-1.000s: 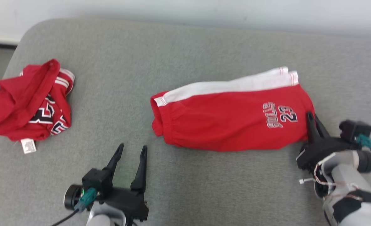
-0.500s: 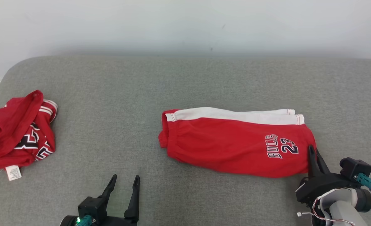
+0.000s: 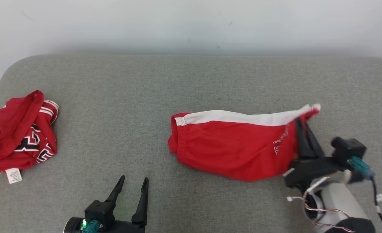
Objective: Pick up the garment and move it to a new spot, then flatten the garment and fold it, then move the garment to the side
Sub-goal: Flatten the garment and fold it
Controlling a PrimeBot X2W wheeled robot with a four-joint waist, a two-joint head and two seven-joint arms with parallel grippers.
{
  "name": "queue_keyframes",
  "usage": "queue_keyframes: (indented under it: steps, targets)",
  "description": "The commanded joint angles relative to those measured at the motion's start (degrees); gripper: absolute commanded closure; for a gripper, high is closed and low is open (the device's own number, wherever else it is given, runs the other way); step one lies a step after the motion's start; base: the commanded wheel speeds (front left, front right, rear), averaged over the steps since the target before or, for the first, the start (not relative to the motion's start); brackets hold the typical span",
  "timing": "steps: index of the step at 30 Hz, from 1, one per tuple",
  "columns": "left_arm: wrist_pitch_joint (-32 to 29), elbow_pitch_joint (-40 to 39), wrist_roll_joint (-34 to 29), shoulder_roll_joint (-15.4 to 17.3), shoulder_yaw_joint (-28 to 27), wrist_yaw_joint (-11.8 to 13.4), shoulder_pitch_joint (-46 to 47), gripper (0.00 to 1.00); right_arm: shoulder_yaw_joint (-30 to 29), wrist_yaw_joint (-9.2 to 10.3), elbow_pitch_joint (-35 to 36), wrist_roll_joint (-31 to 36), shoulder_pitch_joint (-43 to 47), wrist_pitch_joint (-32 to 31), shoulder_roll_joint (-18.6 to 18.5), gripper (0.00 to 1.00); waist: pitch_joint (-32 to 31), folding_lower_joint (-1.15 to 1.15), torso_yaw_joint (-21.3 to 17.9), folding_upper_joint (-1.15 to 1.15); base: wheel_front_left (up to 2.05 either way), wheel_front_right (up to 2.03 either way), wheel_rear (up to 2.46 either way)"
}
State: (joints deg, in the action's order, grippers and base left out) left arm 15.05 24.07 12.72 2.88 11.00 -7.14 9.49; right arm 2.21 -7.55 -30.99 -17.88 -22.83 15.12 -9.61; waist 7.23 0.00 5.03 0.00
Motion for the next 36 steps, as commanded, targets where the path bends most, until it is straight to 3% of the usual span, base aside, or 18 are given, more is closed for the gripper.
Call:
queue_keyframes:
  steps: [1,7,8,16,17,18,19,20,24,29,36]
  targets:
    - [0.2,-0.2,0.4,0.0,0.1,-0.3,-0.2,0.00,2.6,0.14,1.9,0.6,-0.7,0.0,0.5,1.00,0.0,0.00,0.6,0.00,0.00,0.00,0.00]
    - [0.2,0.1,1.5,0.0,1.0,-0.3,-0.6,0.00,15.5,0.14,5.8,-0.6,-1.8,0.0,1.9,1.00,-0.2,0.00,2.9,0.00,0.00,0.00,0.00]
    - [0.2,0.1,1.5,0.0,1.0,-0.3,-0.6,0.00,15.5,0.14,5.8,-0.6,-1.8,0.0,1.9,1.00,-0.2,0.00,2.9,0.00,0.00,0.00,0.00]
    - [0.2,0.0,2.2,0.0,2.1,-0.1,-0.3,0.00,27.0,0.13,0.6,-1.9,-3.3,0.0,4.8,1.00,0.1,0.00,6.1,0.00,0.00,0.00,0.00]
    - [0.2,0.0,2.2,0.0,2.0,0.0,-0.2,0.00,28.2,0.14,-0.2,-1.9,-3.4,0.0,5.1,0.88,0.2,0.00,6.2,0.00,0.00,0.00,0.00]
    - [0.2,0.1,2.2,0.0,2.0,0.0,-0.1,0.00,29.2,0.14,-0.7,-2.6,-3.5,0.0,5.4,0.68,0.2,0.00,6.3,0.00,0.00,0.00,0.00]
    - [0.2,0.1,2.1,0.0,2.0,0.1,-0.1,0.00,30.3,0.14,-0.9,-3.1,-3.7,0.0,5.6,0.25,0.2,0.00,6.4,0.00,0.00,0.00,0.00]
    - [0.2,0.1,2.1,0.0,1.9,0.3,-0.1,0.00,31.4,0.14,-1.2,-3.6,-3.9,0.0,5.8,0.00,0.3,0.00,6.4,0.00,0.00,0.00,0.00]
    - [0.2,0.3,1.7,0.0,1.1,0.7,-0.5,0.00,32.9,0.14,-1.1,-5.4,-4.0,0.0,6.2,0.00,0.1,0.00,5.4,0.00,0.00,0.00,0.00]
    - [0.2,0.2,1.0,0.0,-0.4,1.0,-0.5,0.00,29.5,0.14,0.0,-4.3,-2.4,0.0,4.7,0.00,-0.3,0.00,2.8,0.00,0.00,0.00,0.00]
    - [0.2,-0.9,-0.7,0.0,-2.0,1.3,-0.6,0.00,15.4,0.14,4.0,1.9,2.4,0.0,2.9,0.00,-0.5,0.00,-1.0,0.00,0.00,0.00,0.00]
